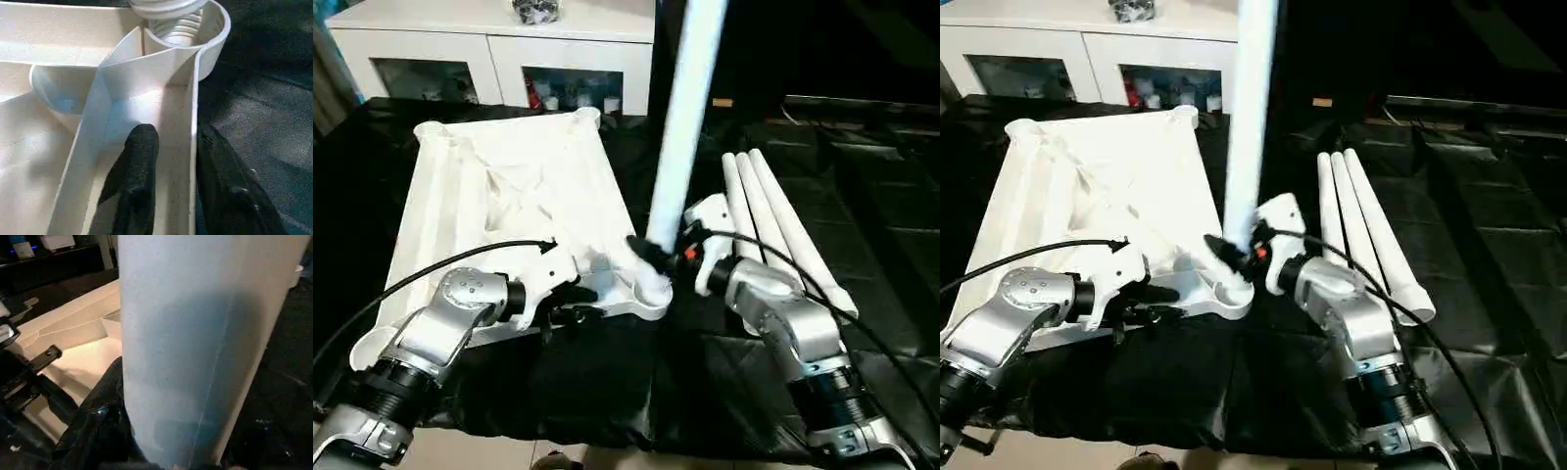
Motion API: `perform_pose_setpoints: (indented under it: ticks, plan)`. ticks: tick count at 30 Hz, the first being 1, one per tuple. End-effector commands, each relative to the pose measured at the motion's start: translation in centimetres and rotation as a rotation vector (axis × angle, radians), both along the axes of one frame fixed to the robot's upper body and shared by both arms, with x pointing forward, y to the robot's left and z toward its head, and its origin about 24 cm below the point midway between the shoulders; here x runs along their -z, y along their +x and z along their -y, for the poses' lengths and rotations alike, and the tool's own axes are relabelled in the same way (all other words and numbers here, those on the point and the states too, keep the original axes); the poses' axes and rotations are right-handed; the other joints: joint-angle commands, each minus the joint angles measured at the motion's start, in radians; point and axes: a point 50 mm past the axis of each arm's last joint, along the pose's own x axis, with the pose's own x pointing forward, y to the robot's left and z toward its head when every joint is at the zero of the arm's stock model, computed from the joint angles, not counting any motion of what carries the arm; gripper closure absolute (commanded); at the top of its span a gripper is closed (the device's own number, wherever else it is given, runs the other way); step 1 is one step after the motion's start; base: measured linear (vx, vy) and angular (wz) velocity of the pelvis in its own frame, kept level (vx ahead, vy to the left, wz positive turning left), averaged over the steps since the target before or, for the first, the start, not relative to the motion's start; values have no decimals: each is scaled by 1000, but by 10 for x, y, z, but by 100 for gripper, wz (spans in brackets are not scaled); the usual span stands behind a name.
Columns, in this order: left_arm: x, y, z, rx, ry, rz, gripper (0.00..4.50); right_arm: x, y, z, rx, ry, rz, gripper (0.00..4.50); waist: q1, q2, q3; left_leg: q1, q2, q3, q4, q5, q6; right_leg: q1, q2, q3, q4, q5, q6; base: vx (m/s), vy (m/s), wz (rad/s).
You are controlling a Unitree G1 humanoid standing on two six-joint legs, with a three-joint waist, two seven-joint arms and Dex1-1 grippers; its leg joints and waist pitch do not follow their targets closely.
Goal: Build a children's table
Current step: Insert table leg to table base
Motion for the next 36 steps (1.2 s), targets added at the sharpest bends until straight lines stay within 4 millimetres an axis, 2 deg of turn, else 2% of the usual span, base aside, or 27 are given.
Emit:
perform_pose_setpoints:
  ticks: [1,7,13,20,21,27,31,32,36]
  plan:
    - [-3,3,-4,-18,3,12,350,2,-1,1,-7,-1,7,260,-1,14,-68,23,57,-21,-77,-162,-29,41,-85,49,-69,18,-235,0,0,0]
    - [-2,3,-5,-12,2,-2,417,5,0,1,-12,-7,2,260,-1,13,-66,24,58,-21,-79,-175,-31,39,-85,50,-72,-4,-233,0,0,0]
    - [-3,4,-3,-5,-27,7,449,7,0,2,-20,-10,-4,260,-3,14,-67,21,58,-22,-79,-170,-29,42,-86,49,-71,6,-233,0,0,0]
    - [-5,12,15,24,-85,38,450,9,1,3,-30,-24,-9,260,1,10,-68,22,58,-20,-76,-152,-17,42,-87,50,-73,12,-236,0,0,0]
    - [-5,13,15,24,-86,38,450,9,1,3,-30,-24,-9,260,2,12,-67,25,58,-19,-76,-163,-18,39,-86,50,-75,0,-237,0,0,0]
    - [-6,18,33,71,-124,45,450,15,8,12,29,-31,-18,260,4,12,-67,25,59,-20,-77,-185,-25,39,-91,51,-80,-56,-233,0,0,0]
    - [-3,18,37,92,-122,37,450,21,9,14,34,-32,-47,260,5,12,-70,23,60,-21,-76,-164,-17,41,-90,49,-75,-14,-238,0,0,0]
    - [-2,18,37,95,-120,36,450,23,10,15,35,-33,-55,260,3,17,-71,23,58,-20,-74,-164,-16,41,-88,49,-76,8,-245,0,0,0]
    - [-1,18,37,109,-124,22,450,30,10,18,50,-37,-78,260,7,17,-69,22,59,-20,-76,-169,-8,43,-90,48,-77,-14,-243,0,0,0]
